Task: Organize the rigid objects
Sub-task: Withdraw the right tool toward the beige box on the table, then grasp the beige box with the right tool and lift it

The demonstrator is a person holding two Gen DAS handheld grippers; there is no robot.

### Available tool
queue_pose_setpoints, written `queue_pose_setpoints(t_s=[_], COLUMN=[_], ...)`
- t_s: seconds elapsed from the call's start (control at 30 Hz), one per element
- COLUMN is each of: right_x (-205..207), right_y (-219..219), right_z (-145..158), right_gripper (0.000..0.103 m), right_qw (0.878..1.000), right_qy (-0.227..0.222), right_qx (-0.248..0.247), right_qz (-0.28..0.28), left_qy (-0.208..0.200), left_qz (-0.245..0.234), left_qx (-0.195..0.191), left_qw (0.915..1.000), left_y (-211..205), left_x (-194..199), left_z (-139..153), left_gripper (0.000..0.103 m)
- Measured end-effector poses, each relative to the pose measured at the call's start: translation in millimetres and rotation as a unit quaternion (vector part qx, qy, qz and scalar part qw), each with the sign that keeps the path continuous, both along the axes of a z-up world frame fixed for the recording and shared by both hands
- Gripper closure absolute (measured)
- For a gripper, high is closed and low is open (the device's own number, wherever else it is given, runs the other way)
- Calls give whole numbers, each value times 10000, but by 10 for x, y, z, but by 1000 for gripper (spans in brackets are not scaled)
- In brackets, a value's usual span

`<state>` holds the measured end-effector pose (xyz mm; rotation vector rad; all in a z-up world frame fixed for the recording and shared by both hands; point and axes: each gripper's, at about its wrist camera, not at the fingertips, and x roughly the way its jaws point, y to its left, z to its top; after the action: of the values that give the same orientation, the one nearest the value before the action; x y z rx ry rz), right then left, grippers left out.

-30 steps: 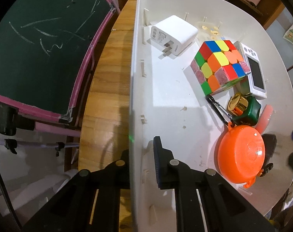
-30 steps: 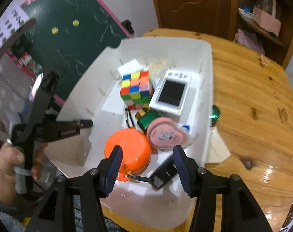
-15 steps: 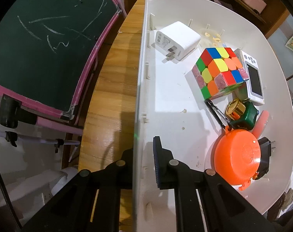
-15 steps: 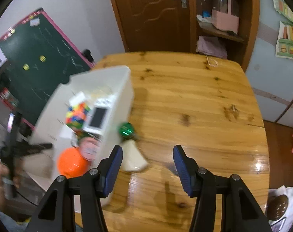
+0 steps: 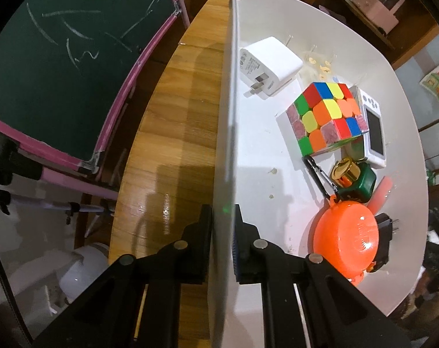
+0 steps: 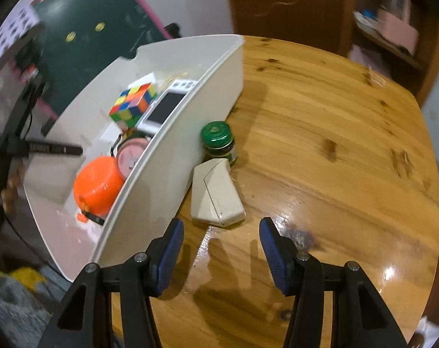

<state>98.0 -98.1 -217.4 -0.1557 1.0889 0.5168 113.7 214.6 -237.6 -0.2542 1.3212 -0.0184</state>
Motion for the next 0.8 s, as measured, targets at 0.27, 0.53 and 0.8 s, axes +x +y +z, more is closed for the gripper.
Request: queue_pose_setpoints(t_s=[0.27, 0.53, 0.8], right_x=[98, 172, 247], right_y=[154, 264, 250], right_z=[-197, -294, -335], right_gripper=[48, 47, 54], right_qw=[9983, 9942, 9948], right_qy=[-150, -398, -484], right_qx=[-335, -636, -578], right_qz=[458, 777, 688], left_qy=[17, 9, 13], left_qz=[-29, -149, -214], left_qx=[-201, -55, 62], left_qw=[9998, 9999, 9998], left_y=[113, 42, -38], left_x=[21, 41, 48], left_z=[-47, -41, -3], left_gripper=[90, 90, 90])
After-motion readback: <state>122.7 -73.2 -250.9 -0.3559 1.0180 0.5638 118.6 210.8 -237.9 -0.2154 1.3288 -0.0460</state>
